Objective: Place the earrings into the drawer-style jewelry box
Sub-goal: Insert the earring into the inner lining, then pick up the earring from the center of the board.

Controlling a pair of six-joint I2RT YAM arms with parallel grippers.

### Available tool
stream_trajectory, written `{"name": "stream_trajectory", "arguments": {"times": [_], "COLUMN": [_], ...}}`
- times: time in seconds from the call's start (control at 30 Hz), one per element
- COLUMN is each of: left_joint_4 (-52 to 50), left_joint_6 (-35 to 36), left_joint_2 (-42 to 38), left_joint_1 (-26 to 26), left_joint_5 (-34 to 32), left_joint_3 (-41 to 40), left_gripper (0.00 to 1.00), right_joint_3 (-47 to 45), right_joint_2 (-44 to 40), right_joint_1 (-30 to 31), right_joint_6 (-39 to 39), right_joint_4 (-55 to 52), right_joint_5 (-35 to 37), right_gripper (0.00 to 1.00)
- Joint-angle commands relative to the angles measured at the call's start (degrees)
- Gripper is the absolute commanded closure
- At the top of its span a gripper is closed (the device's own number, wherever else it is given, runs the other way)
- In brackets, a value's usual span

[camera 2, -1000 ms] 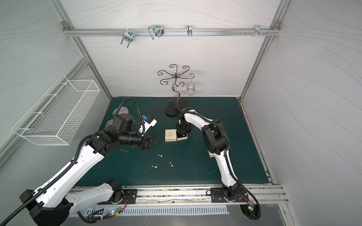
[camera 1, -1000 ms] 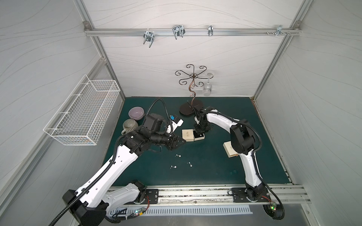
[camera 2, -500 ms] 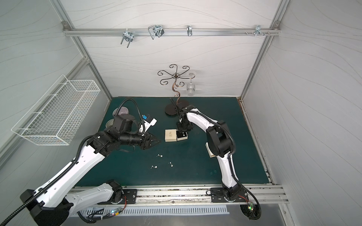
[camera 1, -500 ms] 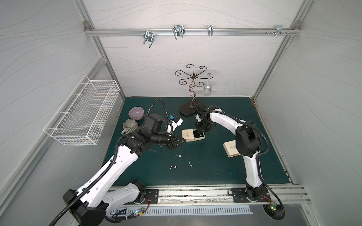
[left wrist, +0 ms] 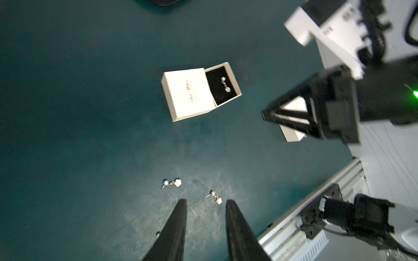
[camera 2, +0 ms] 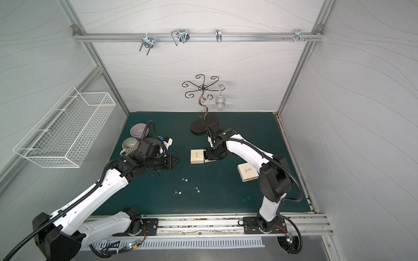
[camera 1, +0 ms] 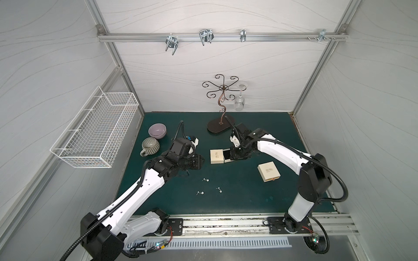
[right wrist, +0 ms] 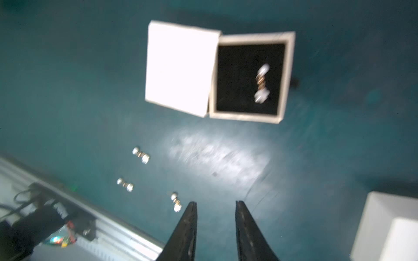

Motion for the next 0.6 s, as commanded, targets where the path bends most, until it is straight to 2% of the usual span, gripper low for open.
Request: {"name": "stream_trajectory", "arguments": {"times": [0.0, 0.3, 0.57], "left_joint_4": [3.45, 7.81, 9.37], "left_joint_6": [-4.79, -5.26, -4.49], "left_joint_2": [-1.78, -4.83, -7.37], "left_joint_1": [0.92, 1.54, 1.72], "left_joint_5": [-5.78, -5.9, -4.94], "left_joint_3": [-2.03, -10.13, -13.57], "left_gripper": [0.65, 0.65, 0.63], "right_joint_3": [-5.2, -12.75, -13.26], "right_joint_2": [-2.69, -0.43, 4.68], "right_joint_1": [4.65, 15.66, 18.86], "right_joint_6": [6.45, 14.42, 15.9], "right_joint_4": [3.2, 12.07, 14.68], "right_joint_5": [-3.29, -1.2, 2.18], "right_gripper": [0.68, 0.68, 0.68]}}
